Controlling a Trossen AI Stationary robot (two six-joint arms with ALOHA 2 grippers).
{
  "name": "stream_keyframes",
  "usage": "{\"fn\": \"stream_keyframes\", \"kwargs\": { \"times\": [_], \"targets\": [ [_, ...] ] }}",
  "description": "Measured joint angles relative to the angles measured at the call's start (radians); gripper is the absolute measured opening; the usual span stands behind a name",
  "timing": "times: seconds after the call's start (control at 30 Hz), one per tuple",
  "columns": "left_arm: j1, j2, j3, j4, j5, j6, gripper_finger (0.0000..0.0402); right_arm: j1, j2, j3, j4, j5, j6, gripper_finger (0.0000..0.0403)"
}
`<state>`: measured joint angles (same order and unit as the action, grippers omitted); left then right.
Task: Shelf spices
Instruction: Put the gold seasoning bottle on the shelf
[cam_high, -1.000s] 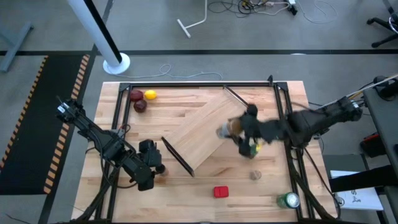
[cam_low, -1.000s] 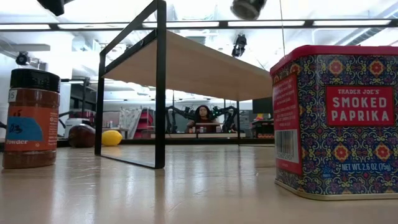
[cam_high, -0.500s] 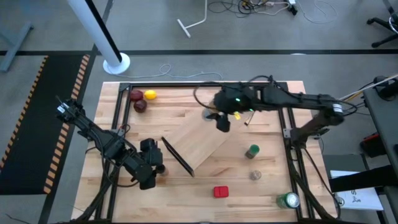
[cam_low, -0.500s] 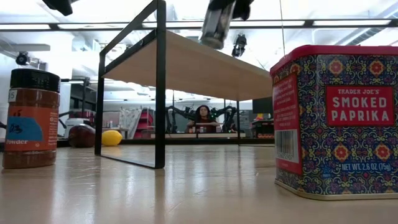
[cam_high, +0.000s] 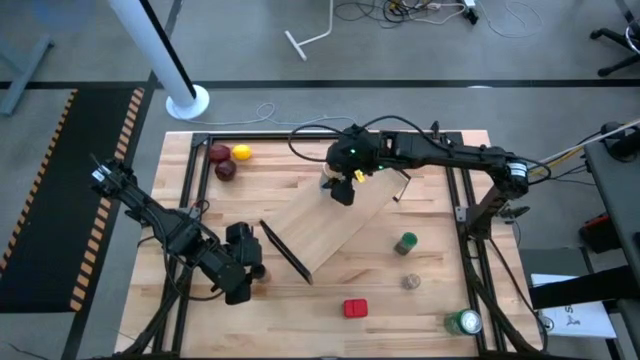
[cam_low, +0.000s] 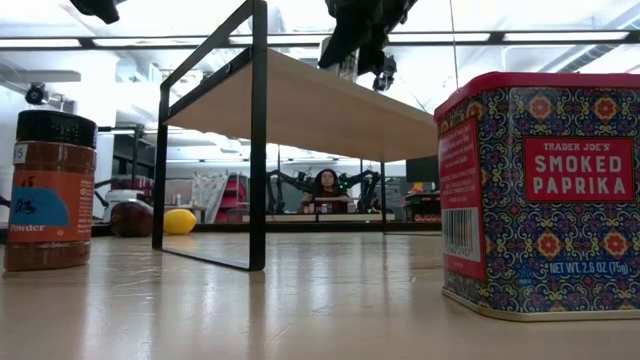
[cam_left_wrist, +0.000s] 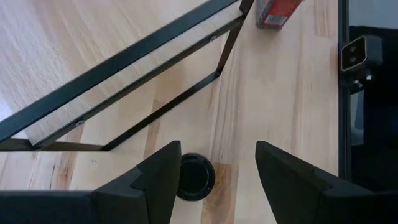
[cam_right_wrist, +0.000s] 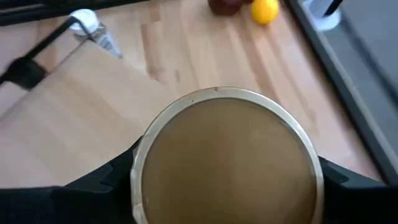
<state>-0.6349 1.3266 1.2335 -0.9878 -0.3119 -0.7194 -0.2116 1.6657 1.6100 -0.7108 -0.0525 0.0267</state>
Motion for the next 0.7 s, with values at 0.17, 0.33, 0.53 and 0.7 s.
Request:
{"fn": "stream_keyframes", "kwargs": {
  "times": [0.17, 0.33, 0.53, 0.7],
  "targets": [
    [0.000, 0.000, 0.000, 0.005, -0.020, 0.000, 0.0197, -0.005, 0.000, 0.000, -0.040, -0.008, 0.027, 0.0258],
    [0.001, 0.000, 0.000, 0.010, -0.021, 0.000, 0.0197, -0.005, 0.000, 0.000, -0.054, -0.035, 0.026, 0.0287],
    [0.001, 0.000, 0.000, 0.011, -0.021, 0.000, 0.0197, -0.005, 0.000, 0.001, -0.050, -0.034, 0.026, 0.0336],
    [0.002, 0.000, 0.000, 0.011, -0.021, 0.002, 0.0197, -0.005, -0.007, 0.001, -0.050, -0.034, 0.020, 0.0333]
  ]
}}
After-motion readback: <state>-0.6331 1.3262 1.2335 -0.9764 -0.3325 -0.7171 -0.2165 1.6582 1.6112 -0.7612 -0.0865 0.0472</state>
